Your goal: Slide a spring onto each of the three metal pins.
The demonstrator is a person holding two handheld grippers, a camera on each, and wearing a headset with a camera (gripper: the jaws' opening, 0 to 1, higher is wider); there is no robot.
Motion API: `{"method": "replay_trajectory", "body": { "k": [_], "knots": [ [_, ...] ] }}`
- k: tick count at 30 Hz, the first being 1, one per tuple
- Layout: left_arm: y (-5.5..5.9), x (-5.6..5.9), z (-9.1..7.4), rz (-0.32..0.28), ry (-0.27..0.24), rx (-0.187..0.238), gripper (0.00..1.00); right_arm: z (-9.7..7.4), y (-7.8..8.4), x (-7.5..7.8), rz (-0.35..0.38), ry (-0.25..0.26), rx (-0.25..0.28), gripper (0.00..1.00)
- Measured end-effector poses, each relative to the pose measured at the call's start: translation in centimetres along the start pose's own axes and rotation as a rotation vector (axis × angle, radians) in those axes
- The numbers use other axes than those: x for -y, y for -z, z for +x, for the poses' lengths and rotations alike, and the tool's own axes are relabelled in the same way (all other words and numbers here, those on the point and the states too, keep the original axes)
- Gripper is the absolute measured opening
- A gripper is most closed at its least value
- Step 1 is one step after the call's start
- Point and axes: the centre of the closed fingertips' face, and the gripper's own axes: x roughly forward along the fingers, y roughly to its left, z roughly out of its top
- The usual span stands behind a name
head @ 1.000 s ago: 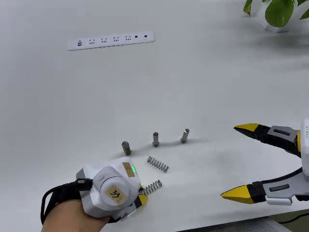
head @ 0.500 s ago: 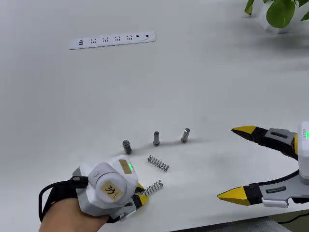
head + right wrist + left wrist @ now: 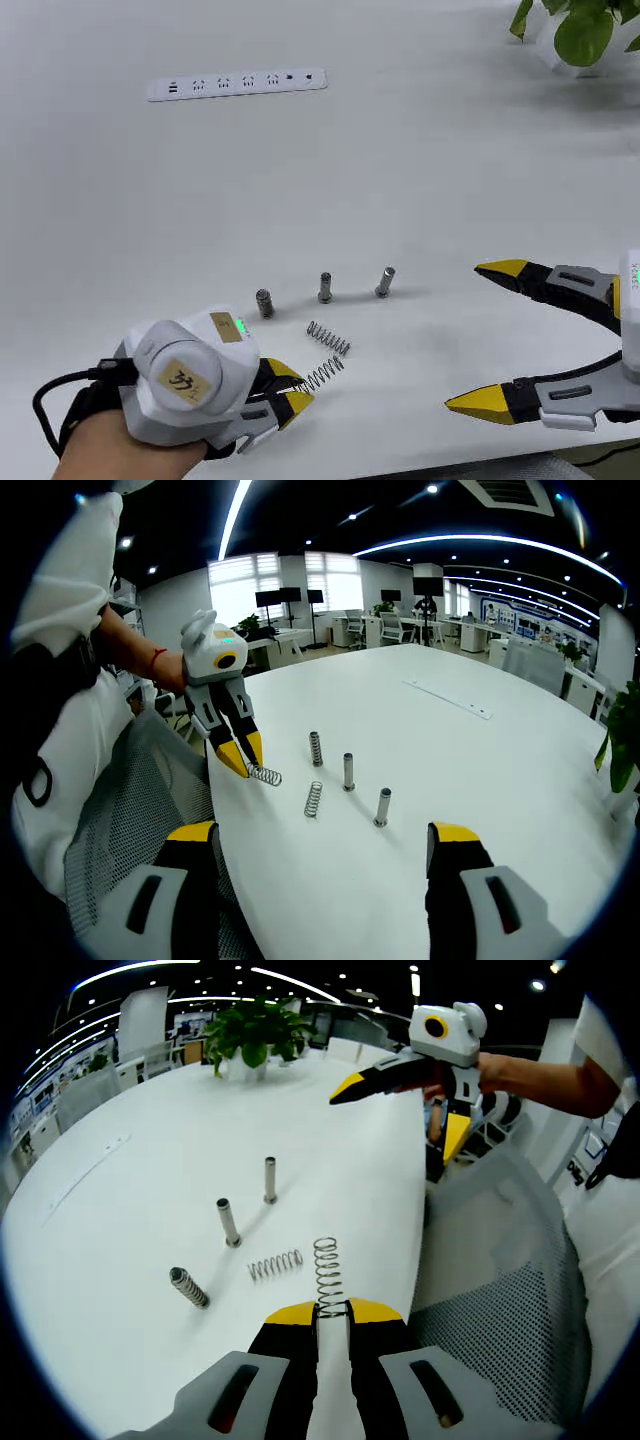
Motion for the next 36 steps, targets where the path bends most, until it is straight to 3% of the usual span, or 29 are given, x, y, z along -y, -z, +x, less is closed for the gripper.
{"method": "replay_trajectory", "body": {
  "k": [5,8,10,12,15,21,25,28,32,36],
  "knots": [
    [-2.2,0.2,-1.3,-0.009,-0.010,0.071,0.10,0.3,-3.1,-0.7,0.063,-0.022,0.080,0.84],
    [-3.6,0.2,-1.9,-0.013,-0.013,0.115,0.10,0.7,-4.3,-1.2,0.118,-0.034,0.086,0.83],
    [-4.5,0.2,-2.4,-0.010,-0.018,0.146,0.10,1.0,-5.6,-1.4,0.123,-0.039,0.132,0.81],
    [-5.4,0.2,-2.8,-0.014,-0.021,0.177,0.10,1.3,-6.7,-1.8,0.205,-0.048,0.162,0.77],
    [-6.6,0.0,-3.4,-0.032,-0.025,0.233,0.10,1.8,-8.4,-1.9,0.270,-0.055,0.232,0.72],
    [-7.9,-0.2,-4.2,-0.042,-0.032,0.297,0.10,3.3,-9.4,-2.1,0.383,-0.041,0.271,0.57],
    [-8.7,-0.1,-4.6,-0.048,-0.030,0.334,0.10,3.6,-10.7,-1.8,0.530,-0.050,0.354,0.43],
    [-9.3,0.1,-4.9,-0.048,-0.026,0.361,0.10,4.0,-10.7,-1.8,0.556,-0.053,0.359,0.39],
    [-10.1,0.3,-5.0,-0.044,-0.022,0.390,0.10,4.0,-11.3,-1.8,0.641,-0.070,0.403,0.30],
    [-10.5,0.5,-5.0,-0.041,-0.017,0.402,0.10,4.0,-11.2,-1.9,0.655,-0.074,0.399,0.26]
  ]
}}
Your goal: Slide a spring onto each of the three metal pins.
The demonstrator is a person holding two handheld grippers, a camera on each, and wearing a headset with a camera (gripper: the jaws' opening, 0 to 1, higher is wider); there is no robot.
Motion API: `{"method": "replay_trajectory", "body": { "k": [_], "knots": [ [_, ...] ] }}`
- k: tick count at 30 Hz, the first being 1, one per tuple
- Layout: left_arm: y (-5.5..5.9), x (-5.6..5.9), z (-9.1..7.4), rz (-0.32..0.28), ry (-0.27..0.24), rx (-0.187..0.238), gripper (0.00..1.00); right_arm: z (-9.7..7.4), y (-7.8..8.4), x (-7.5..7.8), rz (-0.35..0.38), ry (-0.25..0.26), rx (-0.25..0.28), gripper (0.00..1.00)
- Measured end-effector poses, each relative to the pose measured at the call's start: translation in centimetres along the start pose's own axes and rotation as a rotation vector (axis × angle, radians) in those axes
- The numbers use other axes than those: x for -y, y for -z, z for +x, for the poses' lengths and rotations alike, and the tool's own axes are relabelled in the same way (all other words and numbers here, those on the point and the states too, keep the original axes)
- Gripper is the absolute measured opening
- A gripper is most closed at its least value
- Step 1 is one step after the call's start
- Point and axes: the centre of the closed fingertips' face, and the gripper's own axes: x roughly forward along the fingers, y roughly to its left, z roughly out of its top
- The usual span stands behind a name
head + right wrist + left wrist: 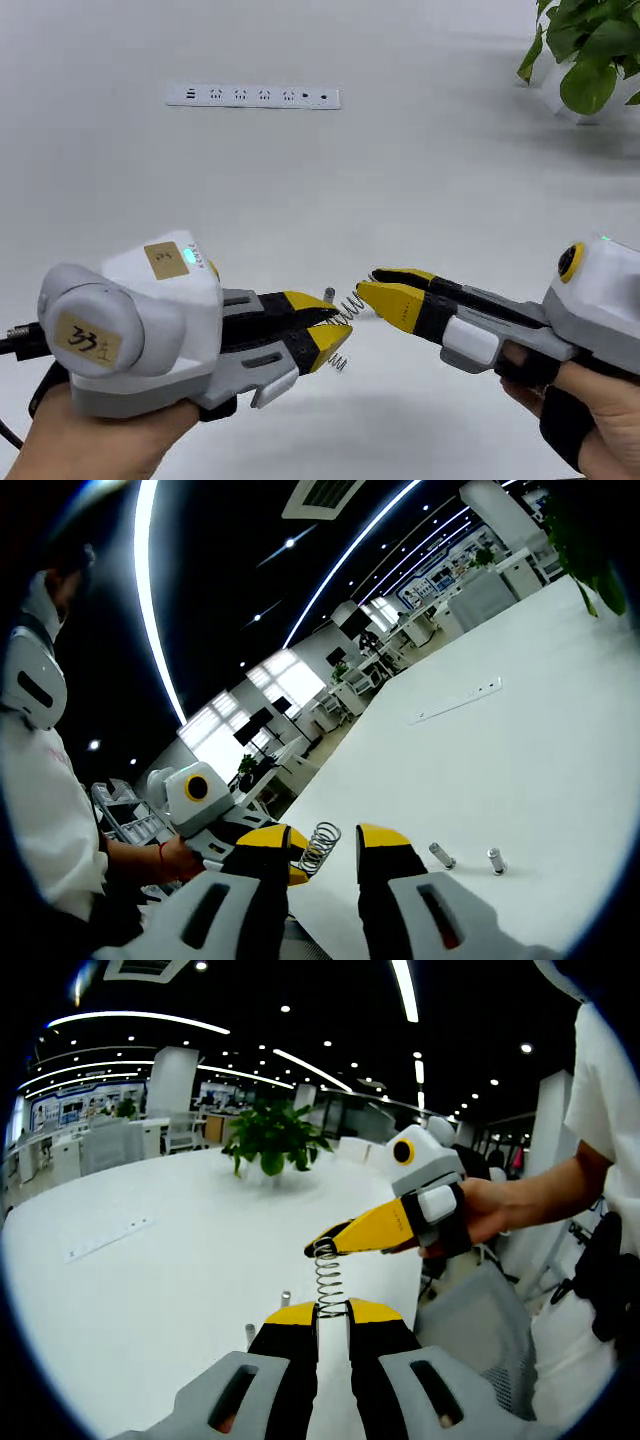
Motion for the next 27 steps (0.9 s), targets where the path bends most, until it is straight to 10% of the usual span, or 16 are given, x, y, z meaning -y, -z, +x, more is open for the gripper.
{"method": "replay_trajectory", "body": {
  "k": [27],
  "knots": [
    [0.30,0.28,0.66,0.009,0.021,-0.011,0.11,-0.09,0.04,-0.37,0.003,-0.019,-0.006,0.11]
  ]
}}
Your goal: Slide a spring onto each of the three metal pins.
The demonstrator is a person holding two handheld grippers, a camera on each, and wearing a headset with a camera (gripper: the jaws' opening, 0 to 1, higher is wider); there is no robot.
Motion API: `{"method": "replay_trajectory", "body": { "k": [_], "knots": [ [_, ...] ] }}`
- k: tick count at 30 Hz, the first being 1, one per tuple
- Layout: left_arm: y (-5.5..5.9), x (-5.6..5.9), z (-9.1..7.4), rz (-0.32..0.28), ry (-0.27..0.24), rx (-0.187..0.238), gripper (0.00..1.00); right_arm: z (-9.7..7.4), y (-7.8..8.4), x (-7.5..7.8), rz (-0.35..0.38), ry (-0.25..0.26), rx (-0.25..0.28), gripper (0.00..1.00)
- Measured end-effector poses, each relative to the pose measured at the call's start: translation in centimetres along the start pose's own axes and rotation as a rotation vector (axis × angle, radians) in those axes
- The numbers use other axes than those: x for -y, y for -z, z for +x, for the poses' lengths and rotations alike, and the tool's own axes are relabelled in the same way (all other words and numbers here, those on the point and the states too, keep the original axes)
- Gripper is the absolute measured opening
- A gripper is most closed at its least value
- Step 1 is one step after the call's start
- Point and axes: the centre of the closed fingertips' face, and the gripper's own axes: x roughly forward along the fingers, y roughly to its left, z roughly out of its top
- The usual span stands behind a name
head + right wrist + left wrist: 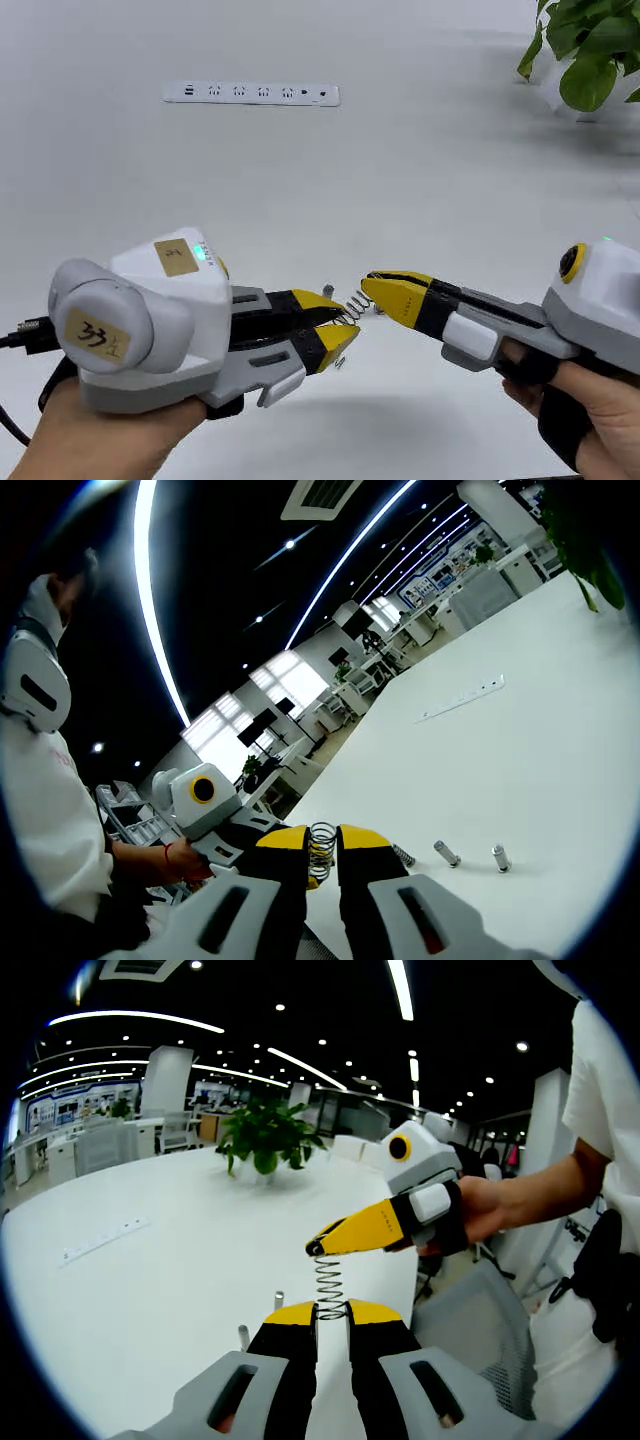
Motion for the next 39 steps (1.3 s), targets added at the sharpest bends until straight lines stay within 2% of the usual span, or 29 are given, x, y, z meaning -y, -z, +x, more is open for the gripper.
{"method": "replay_trajectory", "body": {
  "k": [6,11,19,22,29,39],
  "knots": [
    [0.5,0.2,0.1,0.006,0.011,-0.020,0.12,-0.1,0.0,-0.2,-0.047,0.002,-0.026,0.11],
    [0.7,0.1,0.2,-0.008,0.006,-0.022,0.16,-0.2,0.0,-0.6,-0.124,0.003,-0.061,0.11],
    [0.6,0.3,0.3,-0.017,0.018,-0.018,0.15,0.3,0.5,-1.8,-0.270,-0.009,-0.124,0.11],
    [0.7,0.4,0.3,-0.018,0.023,-0.022,0.14,0.5,0.5,-2.0,-0.300,-0.011,-0.129,0.11],
    [0.8,0.4,0.3,-0.027,0.021,-0.021,0.13,0.5,0.6,-2.2,-0.349,-0.012,-0.148,0.11],
    [0.9,0.4,0.4,-0.025,0.024,-0.026,0.11,0.5,0.8,-2.1,-0.381,-0.014,-0.166,0.11]
  ]
}}
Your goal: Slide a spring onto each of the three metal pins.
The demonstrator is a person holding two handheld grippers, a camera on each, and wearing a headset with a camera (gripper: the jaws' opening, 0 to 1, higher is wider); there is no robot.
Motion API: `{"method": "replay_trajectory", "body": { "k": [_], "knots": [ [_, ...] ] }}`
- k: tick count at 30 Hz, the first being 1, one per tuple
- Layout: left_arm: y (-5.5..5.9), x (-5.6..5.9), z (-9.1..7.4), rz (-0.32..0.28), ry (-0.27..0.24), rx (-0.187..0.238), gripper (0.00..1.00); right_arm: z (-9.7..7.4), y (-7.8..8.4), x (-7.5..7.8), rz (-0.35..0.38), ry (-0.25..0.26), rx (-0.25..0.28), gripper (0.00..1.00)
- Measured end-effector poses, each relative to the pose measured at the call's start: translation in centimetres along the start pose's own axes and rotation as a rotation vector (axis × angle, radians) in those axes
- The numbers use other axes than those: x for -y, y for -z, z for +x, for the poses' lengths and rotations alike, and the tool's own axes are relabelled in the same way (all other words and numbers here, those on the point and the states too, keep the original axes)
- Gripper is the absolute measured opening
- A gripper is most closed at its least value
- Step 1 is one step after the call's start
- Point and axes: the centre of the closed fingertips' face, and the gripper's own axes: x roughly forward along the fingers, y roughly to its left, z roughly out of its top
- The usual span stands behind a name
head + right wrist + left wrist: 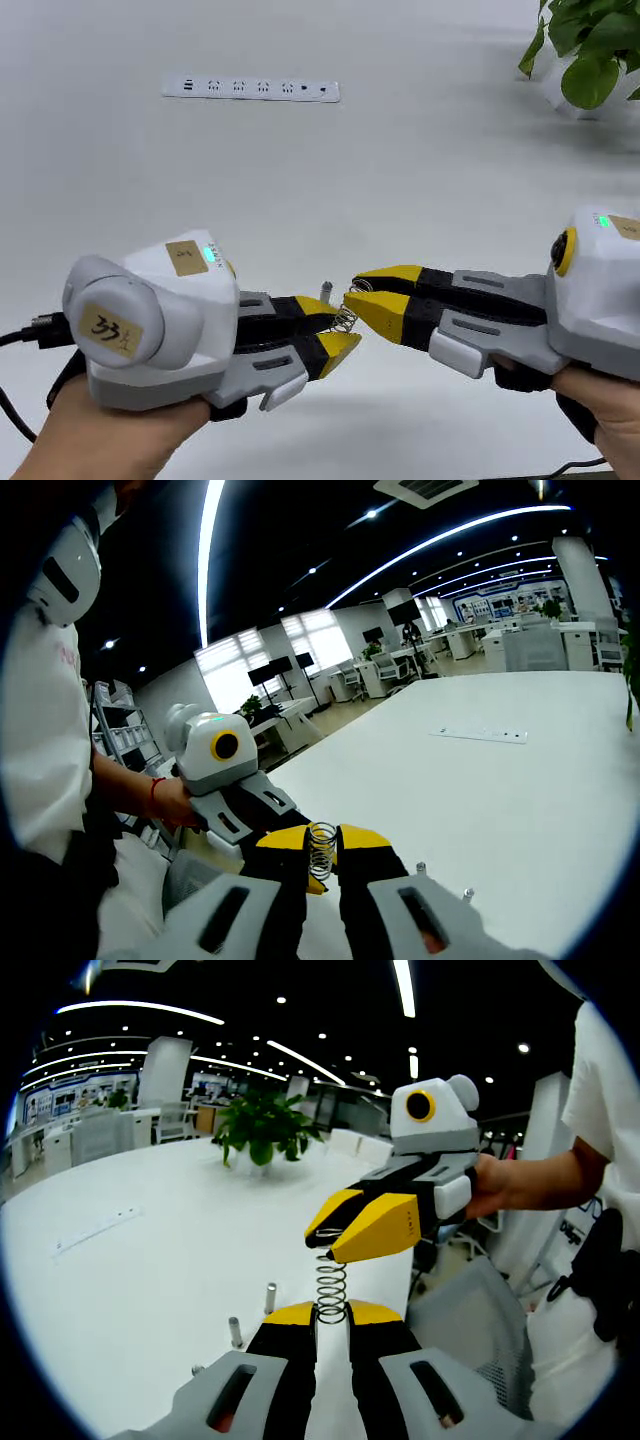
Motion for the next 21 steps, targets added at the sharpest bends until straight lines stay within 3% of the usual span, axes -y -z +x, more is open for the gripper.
{"method": "replay_trajectory", "body": {
  "k": [21],
  "knots": [
    [0.22,0.18,0.17,0.028,0.015,-0.007,0.10,-0.14,0.41,-0.05,-0.051,-0.011,-0.049,0.12]
  ]
}}
